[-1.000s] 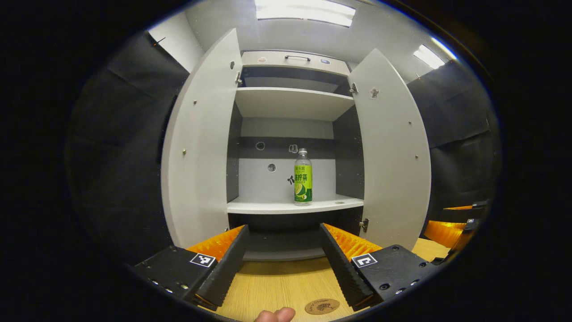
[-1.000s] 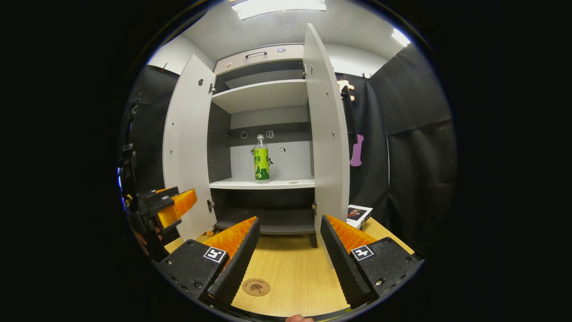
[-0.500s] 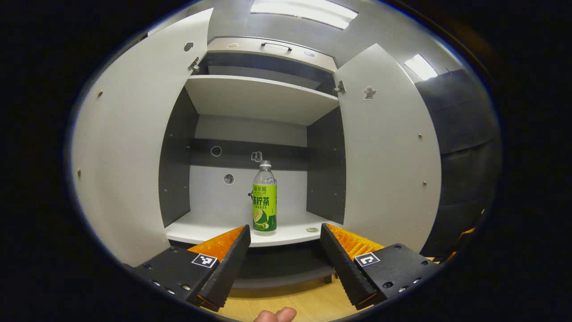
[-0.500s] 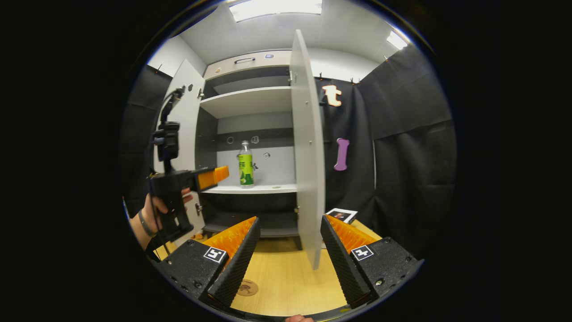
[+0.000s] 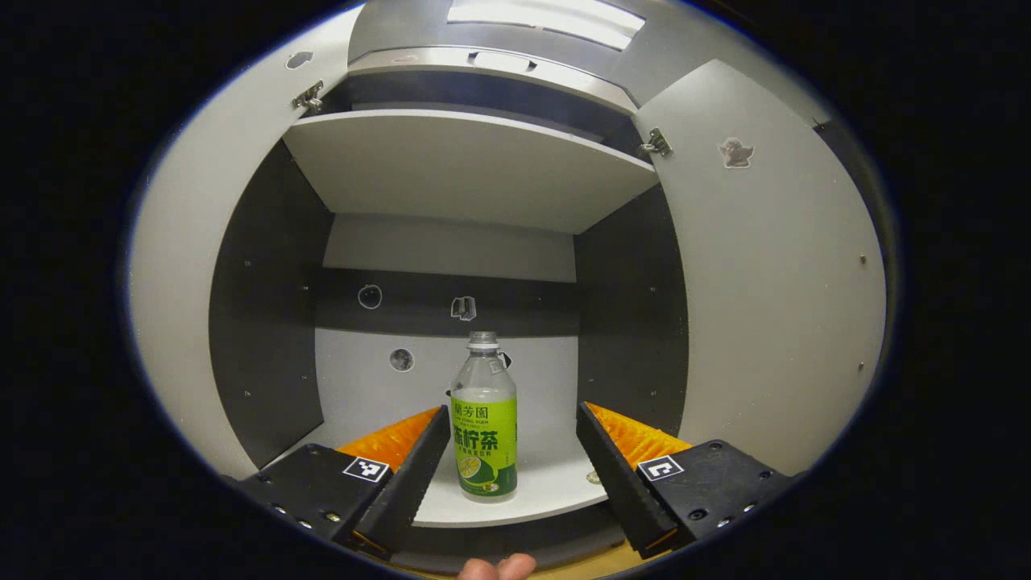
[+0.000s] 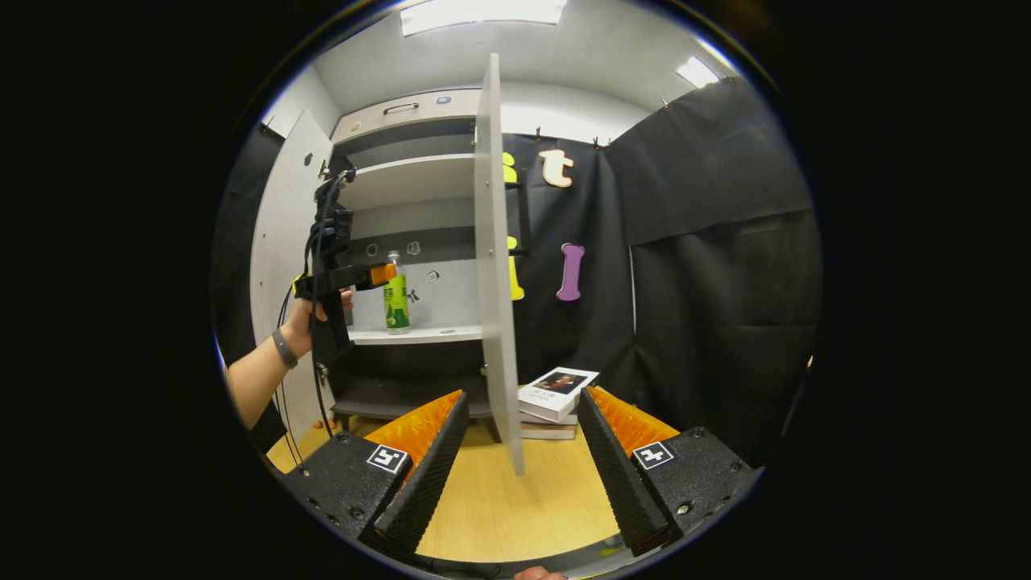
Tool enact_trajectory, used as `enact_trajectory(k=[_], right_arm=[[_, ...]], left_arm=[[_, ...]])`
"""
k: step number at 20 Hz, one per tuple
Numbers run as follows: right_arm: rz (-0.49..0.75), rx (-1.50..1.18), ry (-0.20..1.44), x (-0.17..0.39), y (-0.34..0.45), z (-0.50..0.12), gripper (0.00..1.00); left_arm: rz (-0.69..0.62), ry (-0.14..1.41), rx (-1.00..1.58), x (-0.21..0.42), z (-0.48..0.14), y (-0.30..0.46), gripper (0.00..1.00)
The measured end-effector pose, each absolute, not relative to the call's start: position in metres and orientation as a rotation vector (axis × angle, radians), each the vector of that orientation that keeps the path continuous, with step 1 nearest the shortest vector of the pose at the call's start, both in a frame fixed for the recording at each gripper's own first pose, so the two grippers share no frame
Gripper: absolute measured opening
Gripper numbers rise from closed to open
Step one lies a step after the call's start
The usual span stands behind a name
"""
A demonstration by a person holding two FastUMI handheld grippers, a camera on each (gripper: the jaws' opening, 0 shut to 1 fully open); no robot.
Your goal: Grasp the bottle in the cabinet with the left hand and place it on the coaster, then close the right door with the right hand and the left door with the left hand.
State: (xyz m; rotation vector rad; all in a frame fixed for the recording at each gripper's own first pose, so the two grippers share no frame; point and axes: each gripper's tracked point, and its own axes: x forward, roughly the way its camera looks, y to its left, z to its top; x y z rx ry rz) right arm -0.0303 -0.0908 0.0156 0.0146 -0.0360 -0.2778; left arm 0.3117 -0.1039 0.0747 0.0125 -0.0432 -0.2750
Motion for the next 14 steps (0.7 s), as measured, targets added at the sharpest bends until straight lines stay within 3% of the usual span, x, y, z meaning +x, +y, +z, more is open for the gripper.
enact_trajectory(k=[14], right_arm=[[-0.314, 0.030, -0.041, -0.014, -0.103, 0.019, 0.84]], left_arm=[[-0.191, -0.031, 0.037, 0.392, 0.062, -0.095, 0.95]])
